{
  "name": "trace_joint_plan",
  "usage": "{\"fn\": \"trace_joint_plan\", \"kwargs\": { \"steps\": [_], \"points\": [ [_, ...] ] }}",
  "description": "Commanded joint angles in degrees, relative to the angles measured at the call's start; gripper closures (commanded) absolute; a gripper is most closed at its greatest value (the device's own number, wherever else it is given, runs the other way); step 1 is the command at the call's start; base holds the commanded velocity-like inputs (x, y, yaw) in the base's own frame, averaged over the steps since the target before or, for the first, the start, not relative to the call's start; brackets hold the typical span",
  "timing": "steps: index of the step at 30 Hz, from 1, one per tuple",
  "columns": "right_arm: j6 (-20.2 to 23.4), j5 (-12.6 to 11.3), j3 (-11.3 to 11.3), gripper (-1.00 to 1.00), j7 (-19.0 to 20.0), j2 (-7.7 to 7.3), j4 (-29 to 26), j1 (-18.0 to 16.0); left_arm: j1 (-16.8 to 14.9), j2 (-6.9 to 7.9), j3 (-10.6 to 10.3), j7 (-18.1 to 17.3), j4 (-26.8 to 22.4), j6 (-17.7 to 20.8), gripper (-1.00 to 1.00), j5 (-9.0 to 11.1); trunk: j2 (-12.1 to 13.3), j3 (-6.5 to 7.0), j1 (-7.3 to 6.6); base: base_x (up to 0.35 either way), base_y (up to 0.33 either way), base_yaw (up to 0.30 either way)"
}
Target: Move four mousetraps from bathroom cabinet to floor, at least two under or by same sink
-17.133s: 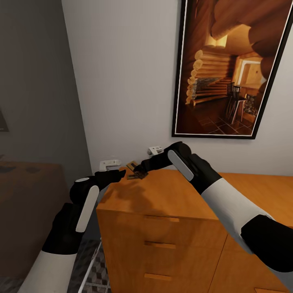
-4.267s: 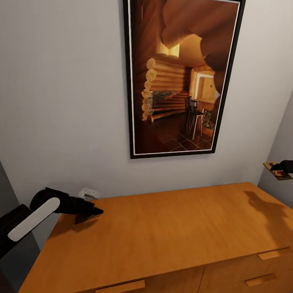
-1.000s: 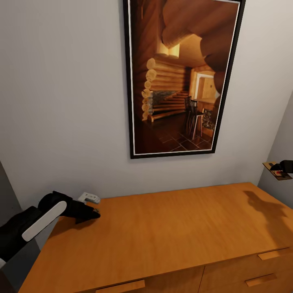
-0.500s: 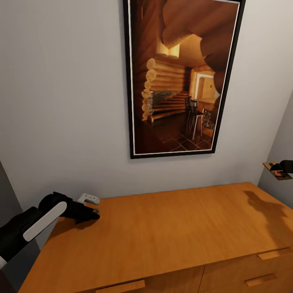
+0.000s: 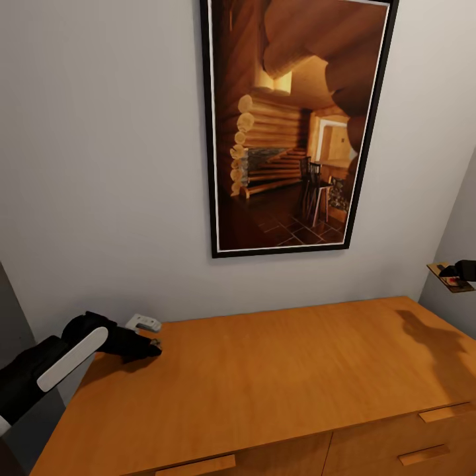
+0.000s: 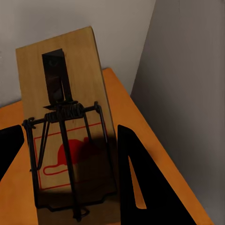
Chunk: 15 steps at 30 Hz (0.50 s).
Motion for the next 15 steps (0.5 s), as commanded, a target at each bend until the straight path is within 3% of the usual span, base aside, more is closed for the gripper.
{"fn": "trace_joint_plan", "kwargs": {
  "steps": [1, 15],
  "points": [
    [0.1, 0.6, 0.2, 1.0, 0.6, -0.06, 0.0, -0.1, 0.0, 0.03, -4.1, 0.6, 0.2, 0.2, 1.0, -0.5, 0.0, -0.09, 0.01, 0.0, 0.0, 0.0],
    [0.1, 0.6, 0.2, 1.0, 0.6, -0.06, 0.0, -0.1, -0.1, -0.38, -4.1, 0.6, 3.2, 0.2, 1.0, -0.5, 0.0, -0.09, 0.01, 0.0, 0.0, 0.0]
  ]
}}
